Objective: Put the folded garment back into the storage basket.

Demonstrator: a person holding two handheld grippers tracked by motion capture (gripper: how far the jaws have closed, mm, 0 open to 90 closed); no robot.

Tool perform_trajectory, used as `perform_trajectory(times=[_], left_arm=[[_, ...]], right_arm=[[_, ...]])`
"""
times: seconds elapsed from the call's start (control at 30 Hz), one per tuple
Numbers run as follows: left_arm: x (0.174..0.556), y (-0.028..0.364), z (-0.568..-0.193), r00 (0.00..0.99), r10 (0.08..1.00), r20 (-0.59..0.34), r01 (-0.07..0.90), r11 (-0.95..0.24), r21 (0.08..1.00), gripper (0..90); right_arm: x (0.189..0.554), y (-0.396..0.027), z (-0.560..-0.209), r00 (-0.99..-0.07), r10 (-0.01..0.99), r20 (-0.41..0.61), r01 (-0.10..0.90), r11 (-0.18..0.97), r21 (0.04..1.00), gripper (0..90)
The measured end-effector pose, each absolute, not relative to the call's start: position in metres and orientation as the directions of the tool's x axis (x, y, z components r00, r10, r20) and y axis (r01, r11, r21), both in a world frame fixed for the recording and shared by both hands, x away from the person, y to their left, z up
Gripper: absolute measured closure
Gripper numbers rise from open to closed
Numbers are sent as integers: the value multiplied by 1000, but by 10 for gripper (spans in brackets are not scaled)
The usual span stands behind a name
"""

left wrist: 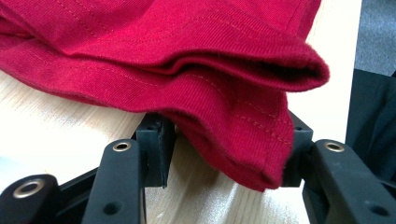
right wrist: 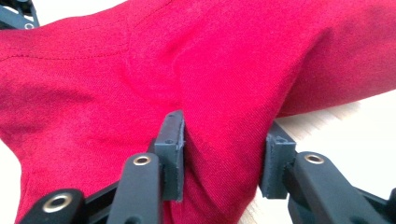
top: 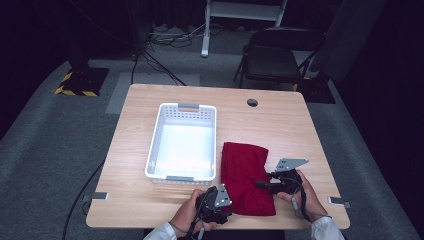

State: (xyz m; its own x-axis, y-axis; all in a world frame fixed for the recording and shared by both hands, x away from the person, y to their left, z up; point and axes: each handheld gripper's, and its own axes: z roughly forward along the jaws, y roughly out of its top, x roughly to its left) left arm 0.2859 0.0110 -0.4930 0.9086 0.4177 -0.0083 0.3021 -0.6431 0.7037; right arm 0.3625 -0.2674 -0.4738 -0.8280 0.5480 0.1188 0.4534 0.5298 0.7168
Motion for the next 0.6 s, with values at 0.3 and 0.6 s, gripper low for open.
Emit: perform_trajectory(times=[0.3,0.6], left_arm=[[284,10,-491,900,436,14,301,-645,703,537],[285,10,-483,889,451,76,278,-665,693,571]], right_arm=[[356,-265,-469,-814,574,85,445,522,728,643],[353,-265,-465,-798,597,81,446,494,746,659]])
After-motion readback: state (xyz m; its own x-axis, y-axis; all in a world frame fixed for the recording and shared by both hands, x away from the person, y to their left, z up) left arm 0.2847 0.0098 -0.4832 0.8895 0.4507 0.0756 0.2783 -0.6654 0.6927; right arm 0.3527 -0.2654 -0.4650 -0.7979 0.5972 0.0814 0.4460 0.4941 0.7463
